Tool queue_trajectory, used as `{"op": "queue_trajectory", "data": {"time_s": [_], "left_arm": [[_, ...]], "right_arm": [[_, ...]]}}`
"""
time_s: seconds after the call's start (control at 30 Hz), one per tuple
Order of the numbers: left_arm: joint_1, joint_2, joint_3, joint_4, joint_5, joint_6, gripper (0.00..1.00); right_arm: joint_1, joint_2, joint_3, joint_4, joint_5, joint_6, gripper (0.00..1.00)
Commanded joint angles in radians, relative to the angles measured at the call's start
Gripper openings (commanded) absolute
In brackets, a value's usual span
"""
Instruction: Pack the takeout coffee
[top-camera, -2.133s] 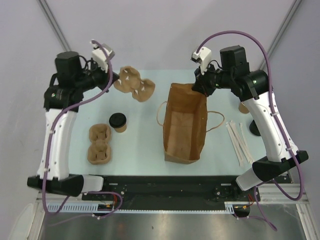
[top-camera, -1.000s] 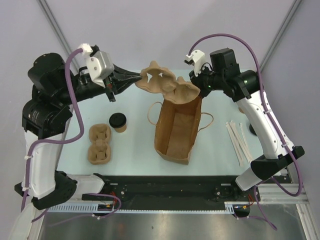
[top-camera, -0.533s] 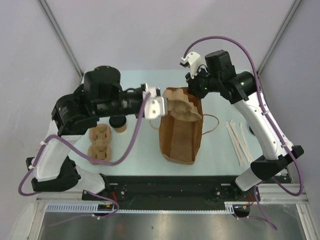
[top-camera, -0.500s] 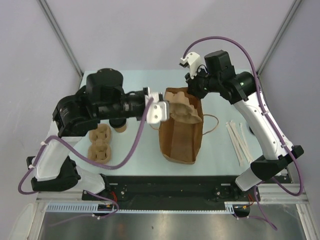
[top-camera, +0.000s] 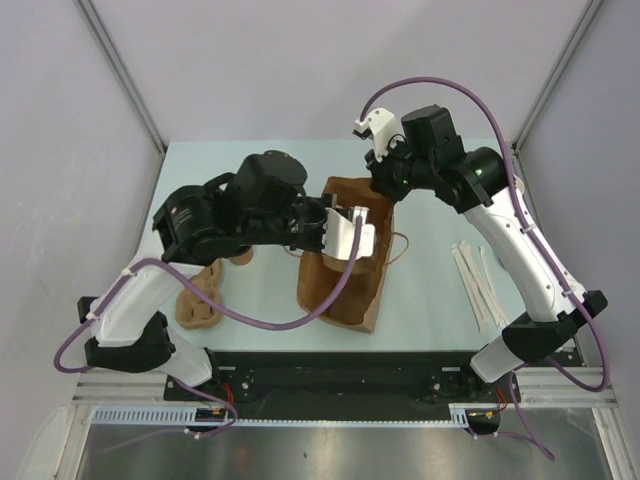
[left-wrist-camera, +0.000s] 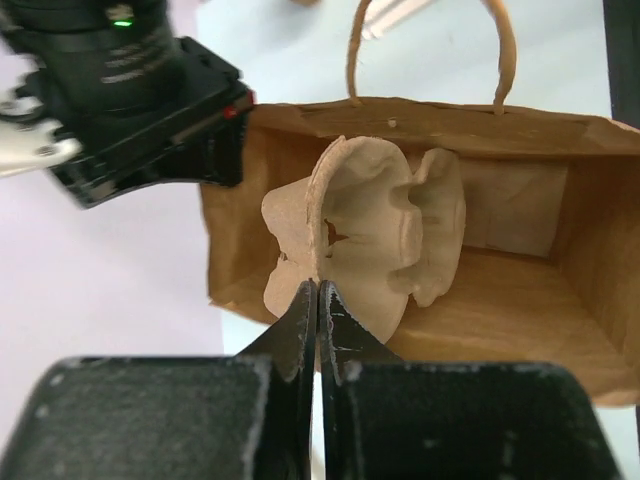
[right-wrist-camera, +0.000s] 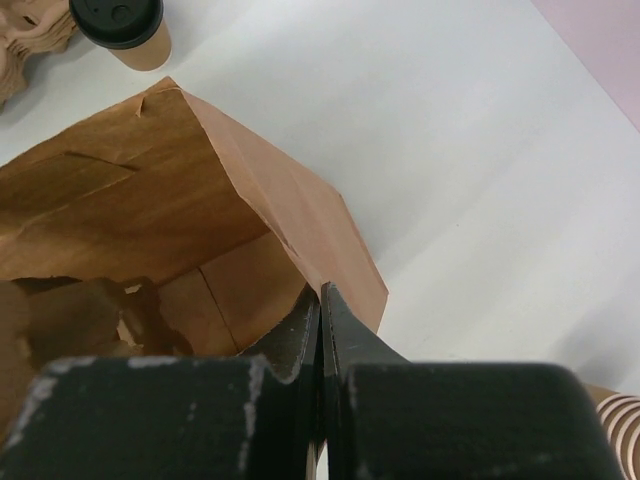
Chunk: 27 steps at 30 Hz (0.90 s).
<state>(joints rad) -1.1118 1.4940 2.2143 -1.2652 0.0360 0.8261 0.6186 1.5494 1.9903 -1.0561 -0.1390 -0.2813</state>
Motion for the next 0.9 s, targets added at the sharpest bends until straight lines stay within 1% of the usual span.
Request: {"op": "queue_trajectory", "data": {"time_s": [0.0,0.2,0.37,0.43,0.53,0.6,0.77,0.87], "left_arm": [[-0.01,0.032,0.027,-0.043,0.002,-0.053,0.0],[-0.01,0.124,0.036,-0.071,0.047,-0.102,0.0],[0.006,0.163,-0.007,-0.057,0.116,-0.13,0.0],[0.029,0.172,-0.04,-0.028,0.134,-0.145,0.0],[0.067,0.207,-0.05,-0.034,0.174,-0.165,0.0],[0.092,0.221,-0.056,-0.039,0.212,-0.168,0.0],[0.106,0.241,-0.12,-0.013,0.266,-0.15,0.01],[0.115,0.264,-0.137,-0.017,0.3,-0.14,0.01]], "right_arm": [[0.012,-0.048,-0.004,0.053,0.001,0.045,0.0],[0.015,-0.074,-0.057,0.087,-0.036,0.062,0.0],[0.015,-0.115,-0.122,0.122,-0.06,0.068,0.0],[0.013,-0.126,-0.146,0.131,-0.073,0.071,0.0],[0.015,-0.146,-0.183,0.146,-0.086,0.074,0.0],[0.013,-0.166,-0.214,0.165,-0.096,0.074,0.0],[0.0,-0.18,-0.24,0.179,-0.105,0.082,0.0],[-0.036,-0.178,-0.243,0.18,-0.155,0.091,0.0]]}}
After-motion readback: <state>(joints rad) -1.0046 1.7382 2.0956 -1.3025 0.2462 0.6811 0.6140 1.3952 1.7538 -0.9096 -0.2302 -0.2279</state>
